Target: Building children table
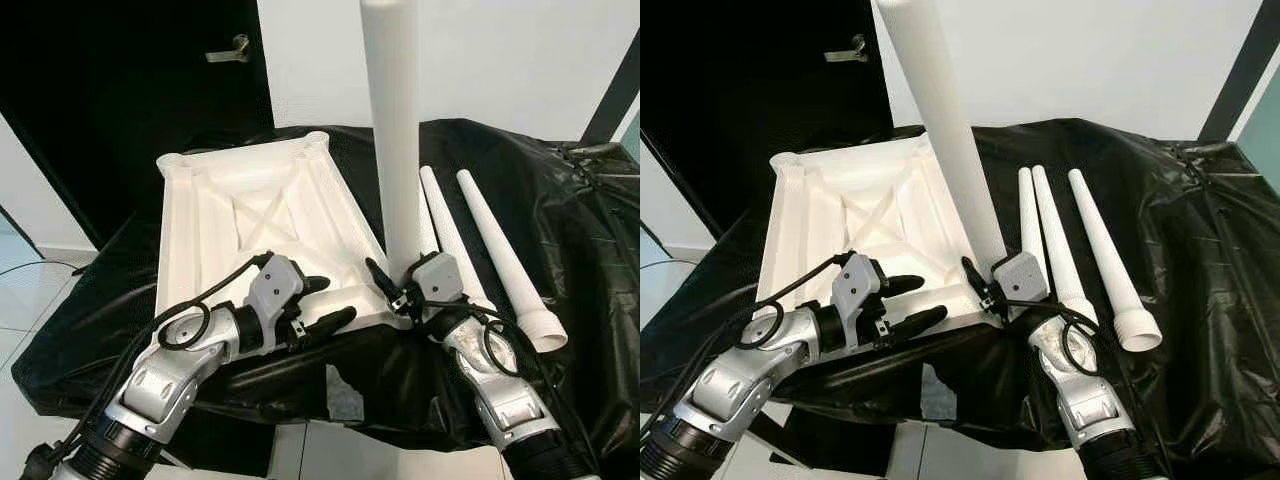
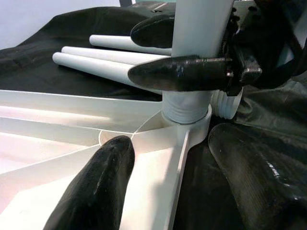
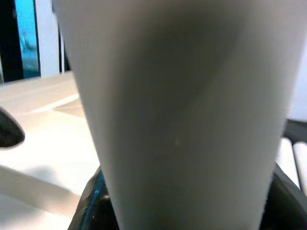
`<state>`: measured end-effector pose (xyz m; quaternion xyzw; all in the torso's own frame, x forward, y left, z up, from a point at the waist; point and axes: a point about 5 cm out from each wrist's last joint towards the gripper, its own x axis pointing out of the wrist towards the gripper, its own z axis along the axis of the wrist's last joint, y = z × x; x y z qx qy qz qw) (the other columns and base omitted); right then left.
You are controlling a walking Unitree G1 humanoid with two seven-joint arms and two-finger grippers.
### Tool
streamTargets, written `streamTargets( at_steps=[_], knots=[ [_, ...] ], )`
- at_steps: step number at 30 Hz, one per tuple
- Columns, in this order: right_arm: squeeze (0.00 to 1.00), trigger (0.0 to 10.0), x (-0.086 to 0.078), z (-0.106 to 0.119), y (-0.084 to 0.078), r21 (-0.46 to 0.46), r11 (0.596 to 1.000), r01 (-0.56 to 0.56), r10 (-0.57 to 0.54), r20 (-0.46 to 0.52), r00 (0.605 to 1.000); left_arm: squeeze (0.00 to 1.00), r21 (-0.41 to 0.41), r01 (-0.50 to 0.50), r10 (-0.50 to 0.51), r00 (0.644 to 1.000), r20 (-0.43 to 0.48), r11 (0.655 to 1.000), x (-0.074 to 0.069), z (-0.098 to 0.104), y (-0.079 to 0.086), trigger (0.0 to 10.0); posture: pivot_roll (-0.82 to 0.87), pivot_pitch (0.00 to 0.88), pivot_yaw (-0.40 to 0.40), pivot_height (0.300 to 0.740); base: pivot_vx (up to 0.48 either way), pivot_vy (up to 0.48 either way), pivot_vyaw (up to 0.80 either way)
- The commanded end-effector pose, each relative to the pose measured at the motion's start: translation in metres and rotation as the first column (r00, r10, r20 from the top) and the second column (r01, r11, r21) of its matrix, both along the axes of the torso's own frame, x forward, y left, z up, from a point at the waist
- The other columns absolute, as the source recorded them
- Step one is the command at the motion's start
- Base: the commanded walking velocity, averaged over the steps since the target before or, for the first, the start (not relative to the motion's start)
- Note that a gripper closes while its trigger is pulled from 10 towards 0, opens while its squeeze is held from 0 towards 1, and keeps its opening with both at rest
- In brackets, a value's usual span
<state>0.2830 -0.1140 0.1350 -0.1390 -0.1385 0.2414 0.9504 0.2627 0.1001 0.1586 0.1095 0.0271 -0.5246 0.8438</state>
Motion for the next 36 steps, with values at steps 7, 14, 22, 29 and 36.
streamTargets(
  at_steps=[7,14,22,29,36],
  knots=[
    [0.0,10.0,0.007,-0.025,-0.005,0.181,0.977,0.11,-0.055,-0.284,0.957,0.0,0.012,0.043,-0.043,0.999,0.011,0.999,0.001,0.007,0.002,10.0,0.06,0.0,0.048,0.74,0.0,0.0,0.0],
    [0.0,10.0,0.012,-0.028,-0.01,0.229,0.956,0.181,-0.09,-0.359,0.929,0.0,0.017,0.049,-0.049,0.999,0.015,0.999,0.001,0.007,0.002,10.0,0.06,0.0,0.049,0.74,0.0,0.0,0.0],
    [0.0,10.0,0.013,-0.034,-0.014,0.316,0.915,0.25,-0.08,-0.465,0.881,0.0,0.022,0.058,-0.058,0.998,0.017,0.998,0.0,0.008,0.002,10.0,0.06,0.0,0.053,0.74,0.0,0.0,0.0],
    [0.0,10.0,0.011,-0.04,-0.02,0.359,0.882,0.306,-0.081,-0.523,0.848,0.0,0.024,0.062,-0.063,0.998,0.018,0.998,0.0,0.008,0.002,10.0,0.06,0.0,0.054,0.74,0.0,0.0,0.0],
    [0.0,10.0,0.005,-0.041,-0.012,0.091,0.98,0.174,-0.127,-0.384,0.915,0.0,0.022,0.068,-0.069,0.997,0.018,0.997,-0.001,0.009,0.001,10.0,0.06,0.0,0.055,0.74,0.0,0.0,0.0]
  ],
)
